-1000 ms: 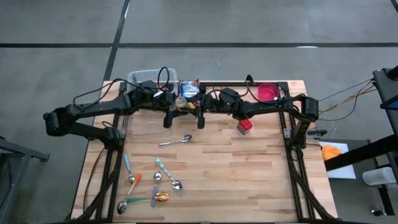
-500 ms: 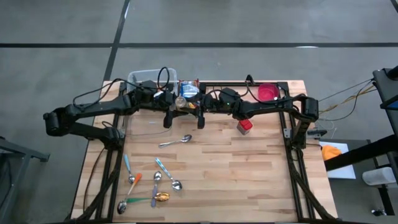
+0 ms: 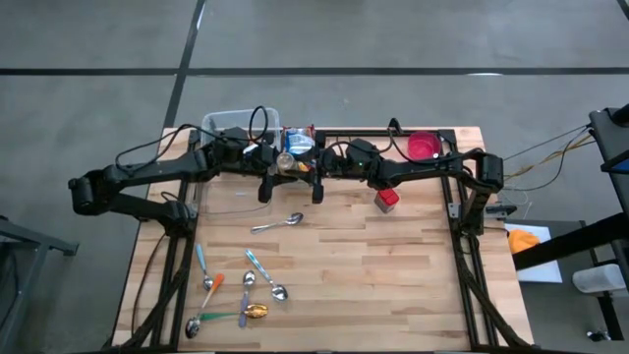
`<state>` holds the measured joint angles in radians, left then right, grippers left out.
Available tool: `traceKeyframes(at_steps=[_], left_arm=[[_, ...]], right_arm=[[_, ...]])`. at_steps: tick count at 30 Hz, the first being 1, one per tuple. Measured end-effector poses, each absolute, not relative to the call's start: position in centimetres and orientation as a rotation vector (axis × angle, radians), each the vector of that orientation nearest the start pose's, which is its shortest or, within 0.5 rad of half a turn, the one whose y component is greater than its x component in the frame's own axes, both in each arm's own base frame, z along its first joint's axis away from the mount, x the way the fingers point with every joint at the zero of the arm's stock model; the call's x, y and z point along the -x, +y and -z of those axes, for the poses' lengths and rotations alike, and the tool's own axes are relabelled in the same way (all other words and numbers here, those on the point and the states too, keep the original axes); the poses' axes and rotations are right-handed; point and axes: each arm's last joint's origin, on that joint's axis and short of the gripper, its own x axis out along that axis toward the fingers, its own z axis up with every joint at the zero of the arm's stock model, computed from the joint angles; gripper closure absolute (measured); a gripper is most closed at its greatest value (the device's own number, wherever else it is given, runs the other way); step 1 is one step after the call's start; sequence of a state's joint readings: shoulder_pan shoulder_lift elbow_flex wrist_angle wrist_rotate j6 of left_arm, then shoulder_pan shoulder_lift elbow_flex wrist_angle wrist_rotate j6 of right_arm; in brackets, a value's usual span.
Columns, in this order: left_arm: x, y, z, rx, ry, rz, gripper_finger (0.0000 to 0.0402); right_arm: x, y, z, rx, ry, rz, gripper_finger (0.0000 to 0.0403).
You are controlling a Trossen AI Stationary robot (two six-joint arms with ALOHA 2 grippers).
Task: Pick & Place Food Item
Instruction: Put the green seasoning bottle into the white bin
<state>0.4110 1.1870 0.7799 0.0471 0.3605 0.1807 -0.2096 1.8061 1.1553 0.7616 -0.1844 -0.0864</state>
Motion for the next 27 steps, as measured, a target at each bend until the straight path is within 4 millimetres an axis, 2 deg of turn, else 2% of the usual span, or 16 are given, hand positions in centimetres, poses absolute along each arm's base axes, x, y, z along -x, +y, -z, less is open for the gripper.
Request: traceKeyframes(at_steps=[5, 10, 21, 27], left_arm=[[-24.12, 9.4, -27.3, -0.043, 0.337, -0.02, 0.0214], [-24.12, 9.4, -27.3, -0.044, 0.337, -0.019, 0.0202], [-24.1, 9.42, -27.28, -0.037, 0.339, -0.022, 0.021], [-24.08, 9.41, -27.22, -0.038, 0.344, -0.021, 0.0197]], right_arm=[[-40.06, -7.98, -27.0, 0.103, -0.106, 0.03, 0.0264], [-40.06, -7.98, -27.0, 0.103, -0.106, 0.03, 0.0247], [-40.07, -7.98, -27.03, 0.104, -0.107, 0.033, 0.0084], [-40.07, -7.98, -27.02, 0.103, -0.107, 0.033, 0.0029]])
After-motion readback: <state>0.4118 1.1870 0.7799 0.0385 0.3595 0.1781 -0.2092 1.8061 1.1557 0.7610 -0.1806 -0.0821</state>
